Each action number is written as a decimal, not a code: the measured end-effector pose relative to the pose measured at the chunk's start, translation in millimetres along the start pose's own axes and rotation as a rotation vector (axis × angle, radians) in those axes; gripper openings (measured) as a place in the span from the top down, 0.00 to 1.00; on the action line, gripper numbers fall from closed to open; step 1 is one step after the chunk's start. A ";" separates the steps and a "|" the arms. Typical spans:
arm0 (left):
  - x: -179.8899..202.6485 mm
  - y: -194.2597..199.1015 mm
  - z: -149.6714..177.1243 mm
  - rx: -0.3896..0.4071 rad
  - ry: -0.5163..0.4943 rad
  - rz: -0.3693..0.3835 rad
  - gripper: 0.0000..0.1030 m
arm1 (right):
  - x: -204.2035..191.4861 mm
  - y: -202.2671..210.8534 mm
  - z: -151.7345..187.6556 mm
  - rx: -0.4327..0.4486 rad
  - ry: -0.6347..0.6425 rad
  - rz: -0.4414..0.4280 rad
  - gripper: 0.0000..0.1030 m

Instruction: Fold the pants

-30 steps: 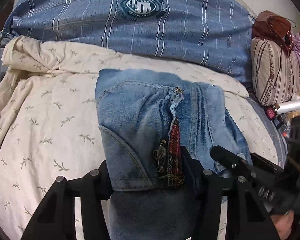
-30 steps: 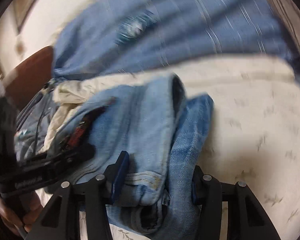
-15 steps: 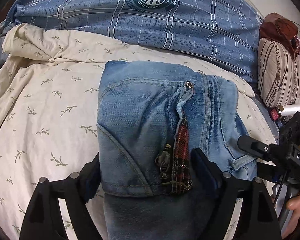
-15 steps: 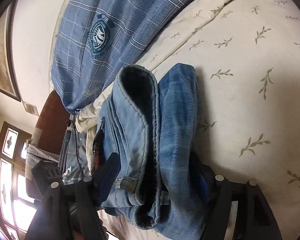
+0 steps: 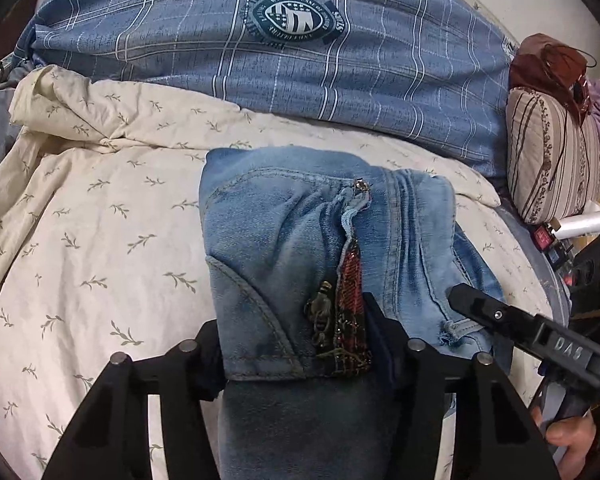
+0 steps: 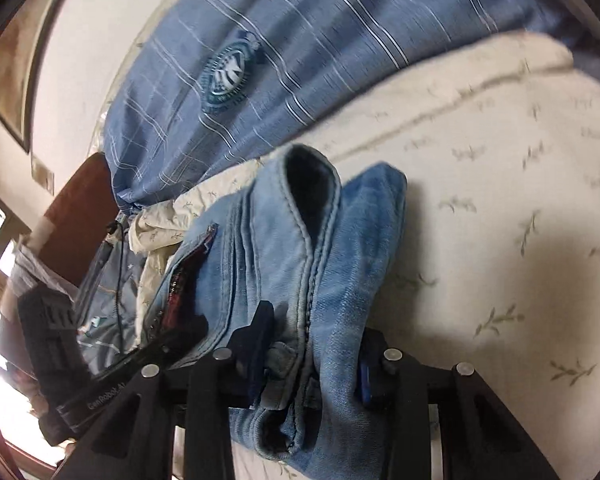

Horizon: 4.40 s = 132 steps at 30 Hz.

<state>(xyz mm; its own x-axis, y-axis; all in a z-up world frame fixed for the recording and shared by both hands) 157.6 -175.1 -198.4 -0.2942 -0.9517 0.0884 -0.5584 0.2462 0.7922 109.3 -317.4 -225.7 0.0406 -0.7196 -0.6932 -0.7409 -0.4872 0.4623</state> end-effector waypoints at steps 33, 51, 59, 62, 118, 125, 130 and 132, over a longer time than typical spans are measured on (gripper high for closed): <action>-29.1 -6.2 -28.7 0.038 0.013 -0.083 0.44 | -45.8 -39.3 -18.9 0.048 0.309 0.145 0.64; -27.4 -11.7 -23.6 0.037 -0.038 -0.148 0.38 | -25.2 -44.9 -10.1 -0.002 0.240 0.166 0.62; -28.6 -11.9 -20.8 0.038 -0.053 -0.190 0.32 | -16.5 -44.8 -6.8 -0.023 0.203 0.181 0.54; -28.6 -11.7 -19.8 0.042 -0.054 -0.200 0.31 | -14.6 -42.9 -6.2 -0.026 0.198 0.179 0.53; -28.7 120.6 -9.3 0.304 -0.145 -0.338 0.08 | -97.4 57.9 19.3 0.238 0.441 0.166 0.35; -35.1 144.9 -7.8 0.342 -0.137 -0.330 0.08 | -103.5 71.0 27.2 0.274 0.458 0.188 0.34; -36.2 161.5 -7.2 0.370 -0.135 -0.319 0.06 | -114.4 79.1 38.5 0.293 0.489 0.184 0.33; -37.1 168.4 -6.8 0.384 -0.132 -0.316 0.05 | -118.6 82.1 42.2 0.301 0.498 0.179 0.32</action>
<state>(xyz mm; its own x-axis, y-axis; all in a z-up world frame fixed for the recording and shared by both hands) 79.8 -99.5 -64.2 -0.1468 -0.9654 -0.2157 -0.8729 0.0239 0.4872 15.3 -251.2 -128.9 0.1528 -0.9579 -0.2432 -0.9194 -0.2280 0.3204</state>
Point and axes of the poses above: each gripper's, at about its wrist camera, not at the fingertips, and y roughly against the way its jaws point, x to its right, z to its underside, the point moved 10 cm from there along -y, roughly the way its jaws point, and after that the axes turned 13 degrees about -z, right-handed, at the moved point
